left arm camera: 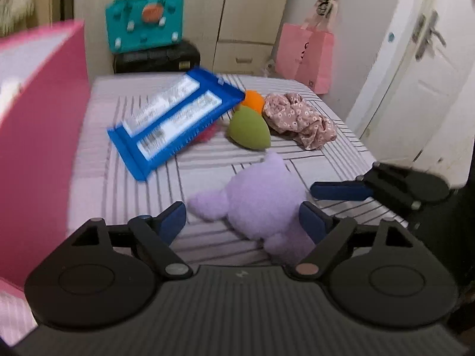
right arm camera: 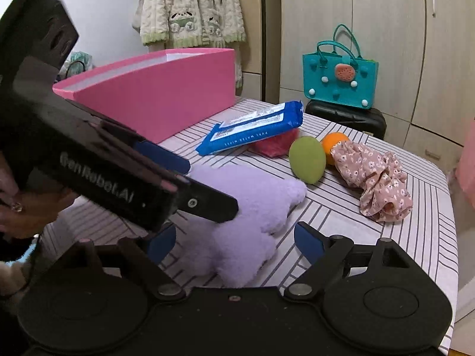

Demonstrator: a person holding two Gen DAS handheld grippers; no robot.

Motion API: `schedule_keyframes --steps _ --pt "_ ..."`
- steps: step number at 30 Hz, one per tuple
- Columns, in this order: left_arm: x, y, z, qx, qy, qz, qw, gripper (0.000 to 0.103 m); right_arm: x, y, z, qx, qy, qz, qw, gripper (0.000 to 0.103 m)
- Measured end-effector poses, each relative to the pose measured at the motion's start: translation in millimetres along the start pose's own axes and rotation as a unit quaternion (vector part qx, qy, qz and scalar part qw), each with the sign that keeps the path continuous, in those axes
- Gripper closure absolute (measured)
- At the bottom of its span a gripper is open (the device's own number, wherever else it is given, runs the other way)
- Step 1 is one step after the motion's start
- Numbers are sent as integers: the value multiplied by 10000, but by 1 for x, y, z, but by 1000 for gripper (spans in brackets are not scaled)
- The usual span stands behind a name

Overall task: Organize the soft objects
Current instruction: 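Close the left tool on the lilac plush toy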

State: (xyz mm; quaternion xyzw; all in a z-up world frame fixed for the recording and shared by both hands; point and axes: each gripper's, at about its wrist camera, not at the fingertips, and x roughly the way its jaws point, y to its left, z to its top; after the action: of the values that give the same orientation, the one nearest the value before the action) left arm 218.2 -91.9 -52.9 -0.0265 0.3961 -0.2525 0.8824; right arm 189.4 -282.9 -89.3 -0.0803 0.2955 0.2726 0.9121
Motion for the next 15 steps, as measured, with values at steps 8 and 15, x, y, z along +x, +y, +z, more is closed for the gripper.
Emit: schedule_keyframes --steps 8,15 --pt "11 3 5 -648 276 -44 9975 15 3 -4 -4 352 151 50 9993 13" --pt "18 15 16 -1091 374 -151 9932 29 5 -20 1 1032 171 382 9938 15"
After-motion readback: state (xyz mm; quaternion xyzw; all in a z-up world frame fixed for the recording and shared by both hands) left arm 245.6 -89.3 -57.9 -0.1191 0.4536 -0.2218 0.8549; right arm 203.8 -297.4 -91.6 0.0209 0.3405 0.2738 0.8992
